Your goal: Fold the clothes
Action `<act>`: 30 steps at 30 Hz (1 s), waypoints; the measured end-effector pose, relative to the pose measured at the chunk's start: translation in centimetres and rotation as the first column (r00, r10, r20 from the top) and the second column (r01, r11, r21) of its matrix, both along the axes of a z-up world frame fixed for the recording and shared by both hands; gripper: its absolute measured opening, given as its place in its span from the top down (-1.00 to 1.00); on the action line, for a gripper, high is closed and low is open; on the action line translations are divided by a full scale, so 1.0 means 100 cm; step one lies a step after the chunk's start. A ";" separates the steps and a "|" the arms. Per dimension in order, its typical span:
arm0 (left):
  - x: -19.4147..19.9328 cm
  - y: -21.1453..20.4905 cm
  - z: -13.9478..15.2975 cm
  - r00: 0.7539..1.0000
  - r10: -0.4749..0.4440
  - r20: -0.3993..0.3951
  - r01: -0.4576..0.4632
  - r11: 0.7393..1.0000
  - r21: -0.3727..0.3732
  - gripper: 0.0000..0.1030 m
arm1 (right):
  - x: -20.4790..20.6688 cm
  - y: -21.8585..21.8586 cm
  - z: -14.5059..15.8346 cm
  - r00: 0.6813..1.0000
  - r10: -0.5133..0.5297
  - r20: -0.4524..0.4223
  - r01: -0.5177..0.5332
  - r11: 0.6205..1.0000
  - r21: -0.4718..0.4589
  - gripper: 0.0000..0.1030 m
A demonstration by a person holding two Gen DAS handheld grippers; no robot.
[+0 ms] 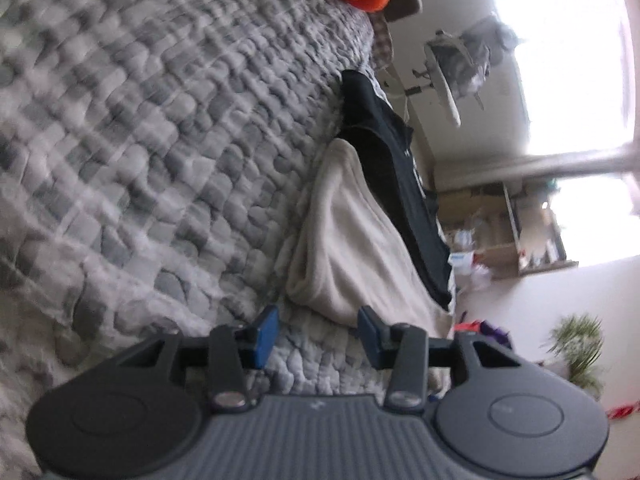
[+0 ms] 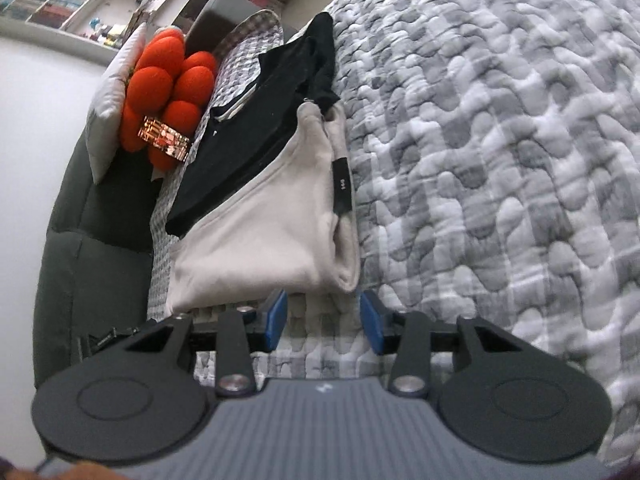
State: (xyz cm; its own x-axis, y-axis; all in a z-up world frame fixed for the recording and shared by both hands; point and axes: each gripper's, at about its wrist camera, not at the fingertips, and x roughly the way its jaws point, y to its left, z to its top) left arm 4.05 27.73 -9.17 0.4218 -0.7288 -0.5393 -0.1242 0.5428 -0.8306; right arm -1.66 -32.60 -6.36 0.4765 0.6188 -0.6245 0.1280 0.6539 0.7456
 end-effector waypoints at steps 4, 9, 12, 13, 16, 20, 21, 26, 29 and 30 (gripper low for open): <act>0.003 0.002 -0.008 0.999 0.025 -0.030 -0.027 0.998 -0.051 0.12 | 0.002 -0.007 -0.005 0.999 -0.033 -0.006 0.033 0.998 0.057 0.10; 0.009 -0.004 -0.012 0.998 0.058 -0.027 -0.060 0.994 -0.086 0.16 | 0.008 -0.010 -0.015 0.998 -0.062 -0.012 0.063 0.988 0.140 0.10; 0.013 -0.014 -0.012 0.998 0.060 -0.012 -0.061 0.995 -0.081 0.31 | 0.012 -0.007 -0.016 0.998 -0.059 -0.006 0.059 0.984 0.169 0.27; 0.015 -0.017 -0.012 0.998 0.058 -0.009 -0.059 0.995 -0.077 0.40 | 0.013 -0.006 -0.016 0.998 -0.058 -0.004 0.058 0.983 0.173 0.49; 0.016 -0.022 -0.013 0.998 0.056 -0.003 -0.056 0.994 -0.090 0.76 | 0.015 -0.004 -0.017 0.998 -0.069 0.004 0.067 0.979 0.191 0.65; 0.012 -0.020 -0.004 0.993 0.110 0.046 -0.102 0.983 -0.154 0.80 | 0.014 -0.010 -0.006 0.993 -0.104 0.054 0.086 0.961 0.262 0.68; 0.010 -0.017 -0.002 0.990 0.129 0.052 -0.118 0.976 -0.182 0.80 | 0.013 -0.013 -0.002 0.991 -0.115 0.066 0.092 0.955 0.280 0.69; 0.014 -0.017 0.009 0.975 0.204 0.087 -0.169 0.939 -0.300 0.82 | 0.018 -0.021 0.013 0.982 -0.156 0.109 0.112 0.936 0.333 0.69; 0.024 -0.021 0.017 0.962 0.251 0.104 -0.199 0.911 -0.361 0.82 | 0.027 -0.020 0.025 0.975 -0.179 0.133 0.122 0.926 0.359 0.69; 0.027 -0.023 0.020 0.959 0.262 0.111 -0.205 0.907 -0.367 0.82 | 0.032 -0.021 0.029 0.972 -0.188 0.143 0.125 0.923 0.364 0.69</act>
